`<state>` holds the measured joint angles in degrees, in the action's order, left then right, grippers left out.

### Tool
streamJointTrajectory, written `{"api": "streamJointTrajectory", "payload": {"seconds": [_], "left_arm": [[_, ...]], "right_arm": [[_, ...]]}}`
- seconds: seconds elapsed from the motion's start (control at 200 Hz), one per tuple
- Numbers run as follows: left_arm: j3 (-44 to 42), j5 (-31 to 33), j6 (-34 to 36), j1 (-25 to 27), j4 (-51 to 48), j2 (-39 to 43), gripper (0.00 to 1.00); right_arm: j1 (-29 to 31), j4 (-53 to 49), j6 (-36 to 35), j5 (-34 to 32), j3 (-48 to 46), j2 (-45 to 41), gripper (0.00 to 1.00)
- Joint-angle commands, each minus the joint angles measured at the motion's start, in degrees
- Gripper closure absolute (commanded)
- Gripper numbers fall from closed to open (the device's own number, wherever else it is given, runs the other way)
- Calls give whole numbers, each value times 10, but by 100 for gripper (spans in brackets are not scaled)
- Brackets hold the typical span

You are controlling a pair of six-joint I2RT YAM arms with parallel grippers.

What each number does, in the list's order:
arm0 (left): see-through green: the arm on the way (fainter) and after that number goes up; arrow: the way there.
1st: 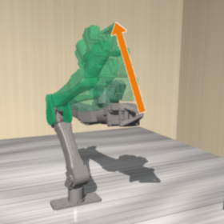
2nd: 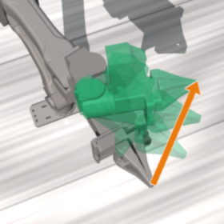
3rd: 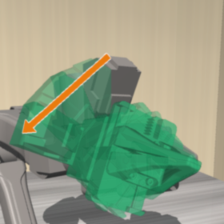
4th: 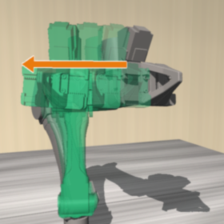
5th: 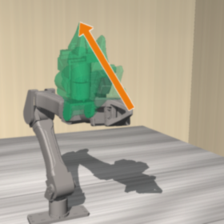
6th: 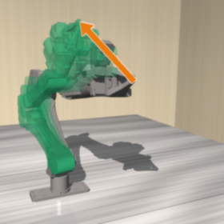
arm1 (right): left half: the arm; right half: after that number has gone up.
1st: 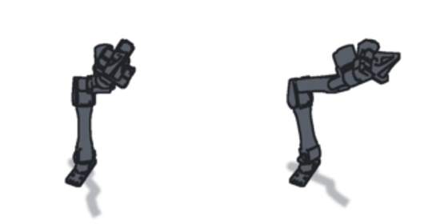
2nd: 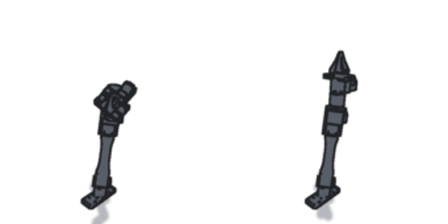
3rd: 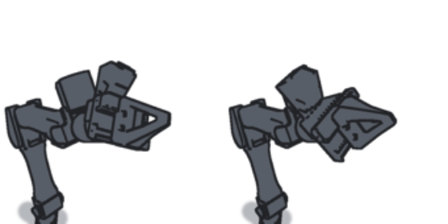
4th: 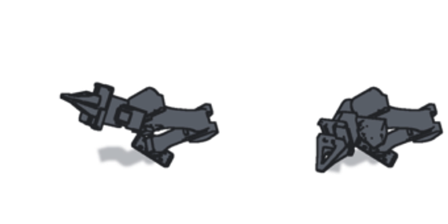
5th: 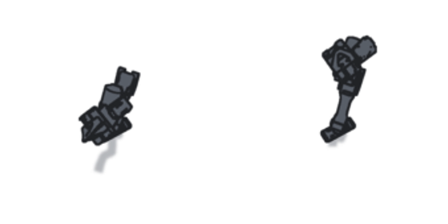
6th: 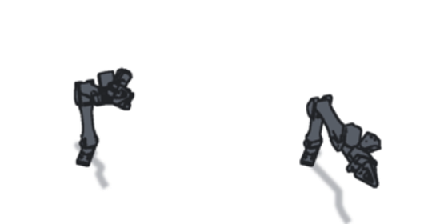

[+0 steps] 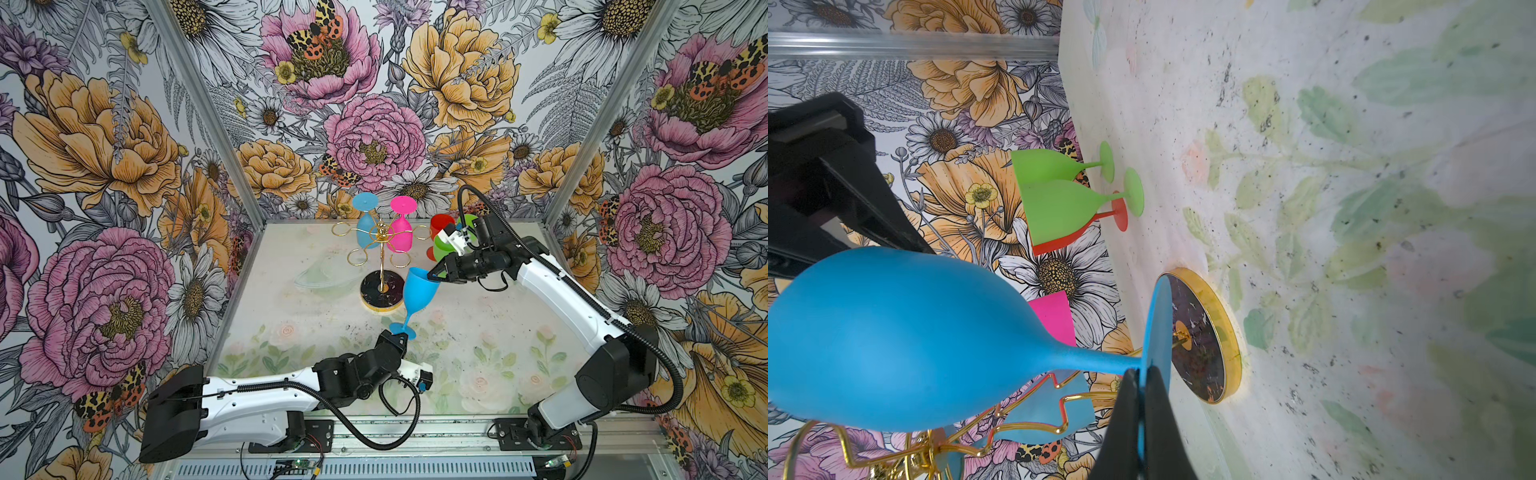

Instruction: Take the wine glass off the wine glass rack

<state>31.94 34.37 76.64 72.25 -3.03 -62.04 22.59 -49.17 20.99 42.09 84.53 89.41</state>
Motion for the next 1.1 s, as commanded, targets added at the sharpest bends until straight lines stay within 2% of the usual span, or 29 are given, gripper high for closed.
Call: {"api": "streamJointTrajectory", "payload": {"seconds": [0.0, 0.17, 0.225, 0.365, 0.52, 0.831, 0.941, 1.091], "left_arm": [[-4, 24, 3, 1, 60, 1, 100], [-10, 26, -2, 1, 60, 1, 100], [-11, 25, -7, 1, 59, 0, 88], [-14, 23, -21, 2, 60, 1, 85], [-13, 17, -56, 4, 56, 7, 72], [9, -8, -224, 14, 10, 38, 47], [25, -4, -306, 14, -17, 48, 31], [53, 8, -415, 7, -68, 66, 25]], "right_arm": [[6, -5, -8, 9, 5, 1, 84], [7, -5, -12, -6, 0, -7, 94], [6, -4, -13, -10, -1, -10, 96], [6, -4, -15, -25, -2, -17, 100], [7, -4, -23, -73, -2, -31, 100], [6, -2, -46, -229, -5, -70, 100], [6, -1, -56, -298, -16, -81, 100], [6, 1, -67, -373, -34, -92, 100]]}}
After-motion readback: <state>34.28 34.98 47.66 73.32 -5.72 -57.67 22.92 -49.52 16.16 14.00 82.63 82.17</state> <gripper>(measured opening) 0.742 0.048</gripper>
